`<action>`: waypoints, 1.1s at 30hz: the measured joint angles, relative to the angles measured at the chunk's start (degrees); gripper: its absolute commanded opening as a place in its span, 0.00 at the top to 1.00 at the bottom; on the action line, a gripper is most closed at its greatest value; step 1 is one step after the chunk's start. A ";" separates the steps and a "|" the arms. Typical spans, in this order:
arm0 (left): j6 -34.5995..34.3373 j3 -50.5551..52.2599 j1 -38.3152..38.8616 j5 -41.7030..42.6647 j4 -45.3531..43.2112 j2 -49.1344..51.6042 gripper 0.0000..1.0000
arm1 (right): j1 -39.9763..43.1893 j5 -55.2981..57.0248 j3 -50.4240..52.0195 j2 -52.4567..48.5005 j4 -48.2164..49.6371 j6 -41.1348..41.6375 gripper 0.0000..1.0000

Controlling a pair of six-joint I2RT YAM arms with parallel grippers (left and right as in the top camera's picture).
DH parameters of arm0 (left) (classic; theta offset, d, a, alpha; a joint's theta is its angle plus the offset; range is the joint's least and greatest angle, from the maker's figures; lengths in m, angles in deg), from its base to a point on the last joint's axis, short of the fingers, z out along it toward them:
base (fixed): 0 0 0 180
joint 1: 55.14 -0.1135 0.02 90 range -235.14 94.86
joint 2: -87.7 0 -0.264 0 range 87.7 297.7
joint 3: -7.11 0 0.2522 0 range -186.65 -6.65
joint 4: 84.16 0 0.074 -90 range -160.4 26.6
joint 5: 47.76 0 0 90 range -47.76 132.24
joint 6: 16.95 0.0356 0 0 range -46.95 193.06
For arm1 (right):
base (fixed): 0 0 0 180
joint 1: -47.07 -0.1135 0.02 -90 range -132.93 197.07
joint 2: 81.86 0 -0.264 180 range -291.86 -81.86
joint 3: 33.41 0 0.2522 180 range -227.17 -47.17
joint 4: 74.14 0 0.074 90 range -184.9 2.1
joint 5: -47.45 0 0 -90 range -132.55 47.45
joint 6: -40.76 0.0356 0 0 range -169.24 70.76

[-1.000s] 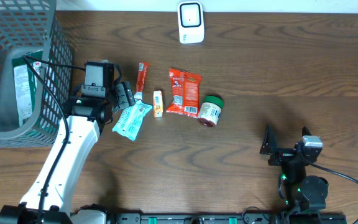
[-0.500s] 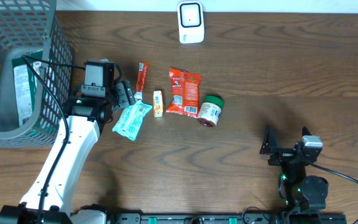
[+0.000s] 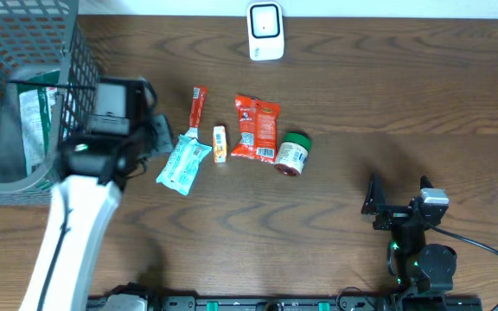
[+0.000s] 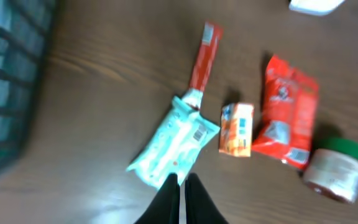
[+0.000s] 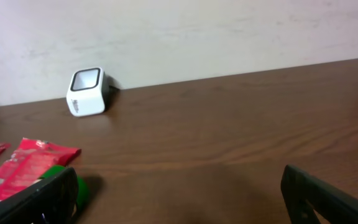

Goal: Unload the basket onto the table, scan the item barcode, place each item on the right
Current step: 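Reach the left gripper into the grey basket and grasp the 3M gloves pack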

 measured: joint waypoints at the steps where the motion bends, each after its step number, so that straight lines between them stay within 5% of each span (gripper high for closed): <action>1: -0.13 -3.56 0.00 -1.38 3.54 -1.07 0.93 | 0.00 0.00 0.00 0.00 -0.04 0.00 0.01; 15: -0.22 -9.27 -8.04 -17.79 18.69 1.70 0.93 | 0.00 0.00 0.00 0.02 -0.02 0.00 0.01; 22: -1.18 -9.27 -15.67 -18.12 16.65 3.93 0.92 | 0.00 0.02 0.00 0.00 -0.02 0.00 0.01; 33: -0.98 -11.30 -16.98 -10.47 15.41 4.09 0.93 | 0.00 0.00 0.00 0.02 -0.04 0.00 0.01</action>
